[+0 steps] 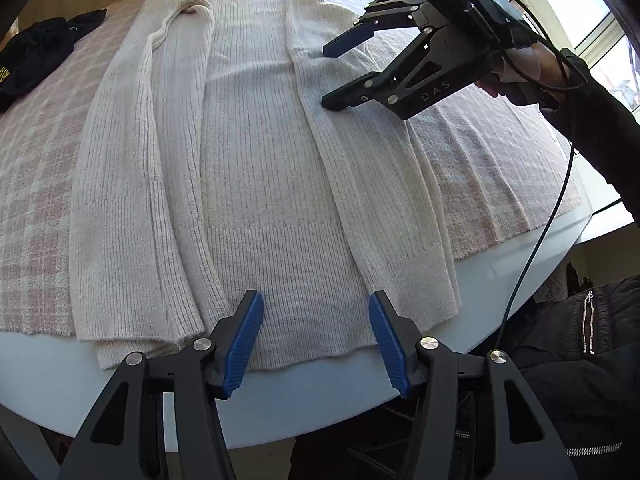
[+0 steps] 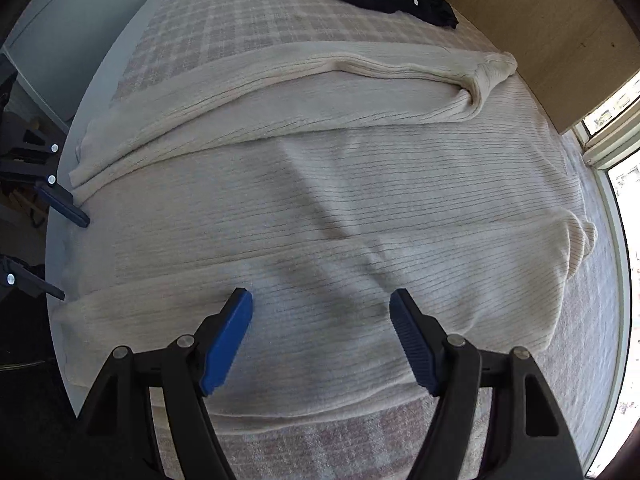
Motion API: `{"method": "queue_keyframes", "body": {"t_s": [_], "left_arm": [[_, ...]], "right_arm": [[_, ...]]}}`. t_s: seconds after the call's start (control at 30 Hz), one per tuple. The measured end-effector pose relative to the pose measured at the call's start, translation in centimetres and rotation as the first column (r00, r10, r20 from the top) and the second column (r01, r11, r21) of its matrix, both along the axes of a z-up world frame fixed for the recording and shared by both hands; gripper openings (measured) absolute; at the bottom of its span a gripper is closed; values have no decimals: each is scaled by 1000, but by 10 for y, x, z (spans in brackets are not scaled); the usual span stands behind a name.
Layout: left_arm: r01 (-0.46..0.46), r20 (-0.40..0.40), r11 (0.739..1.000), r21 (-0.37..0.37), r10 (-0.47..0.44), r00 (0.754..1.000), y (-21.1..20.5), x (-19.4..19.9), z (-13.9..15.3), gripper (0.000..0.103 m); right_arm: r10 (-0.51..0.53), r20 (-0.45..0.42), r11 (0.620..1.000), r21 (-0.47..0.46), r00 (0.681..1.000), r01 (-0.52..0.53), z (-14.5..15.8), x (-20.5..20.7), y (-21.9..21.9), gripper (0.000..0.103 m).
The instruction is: Fold clothes
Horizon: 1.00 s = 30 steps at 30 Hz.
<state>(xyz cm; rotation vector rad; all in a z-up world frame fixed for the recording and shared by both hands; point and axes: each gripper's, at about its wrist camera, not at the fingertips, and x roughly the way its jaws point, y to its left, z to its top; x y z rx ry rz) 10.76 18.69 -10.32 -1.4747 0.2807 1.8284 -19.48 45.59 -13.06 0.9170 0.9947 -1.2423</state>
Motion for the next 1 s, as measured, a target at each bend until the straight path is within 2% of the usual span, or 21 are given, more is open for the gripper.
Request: {"method": "queue_keyframes", "body": {"t_s": [0.1, 0.17, 0.27, 0.4, 0.5, 0.57, 0.6, 0.63, 0.77, 0.9, 0.97, 1.0], "left_arm": [[-11, -5, 1000, -18, 11, 1000, 7, -1, 4, 53], [-28, -13, 999, 23, 28, 1000, 5, 2, 16, 53], [11, -40, 997, 75, -8, 999, 22, 6, 34, 53], [130, -60, 988, 79, -125, 990, 69, 1, 33, 53], [198, -39, 979, 50, -196, 980, 89, -11, 18, 53], [217, -19, 976, 17, -216, 976, 105, -18, 8, 53], [221, -12, 975, 15, -221, 975, 108, -20, 4, 53], [222, -8, 975, 21, -222, 975, 109, -22, 4, 53], [224, 16, 974, 41, -225, 974, 107, -26, 4, 53], [229, 39, 972, 56, -231, 972, 109, -30, 2, 53], [226, 46, 972, 68, -229, 972, 110, -32, 0, 53], [223, 50, 972, 77, -227, 973, 111, -33, -2, 54]], "right_arm": [[-73, 88, 997, 1, 993, 74, 2, -28, 0, 77], [-153, 138, 985, -60, 979, 163, 24, -61, 9, 77], [-298, 67, 947, -104, 952, 304, 43, -121, 14, 77], [-396, 84, 909, -104, 914, 404, 36, -184, 4, 74], [-406, 80, 907, -86, 910, 412, 22, -199, -15, 53], [-405, 49, 910, -79, 913, 408, 13, -207, -26, 23], [-404, 27, 911, -78, 914, 405, 11, -212, -30, 21], [-403, 4, 912, -77, 915, 402, 9, -216, -34, 21], [-445, 11, 893, -70, 896, 444, 4, -238, -54, 23], [-382, -162, 923, -22, 910, 384, -15, -237, -76, 29], [-356, -216, 932, -13, 909, 362, -23, -241, -82, 32], [-374, -204, 925, -17, 905, 379, -24, -250, -82, 36]]}}
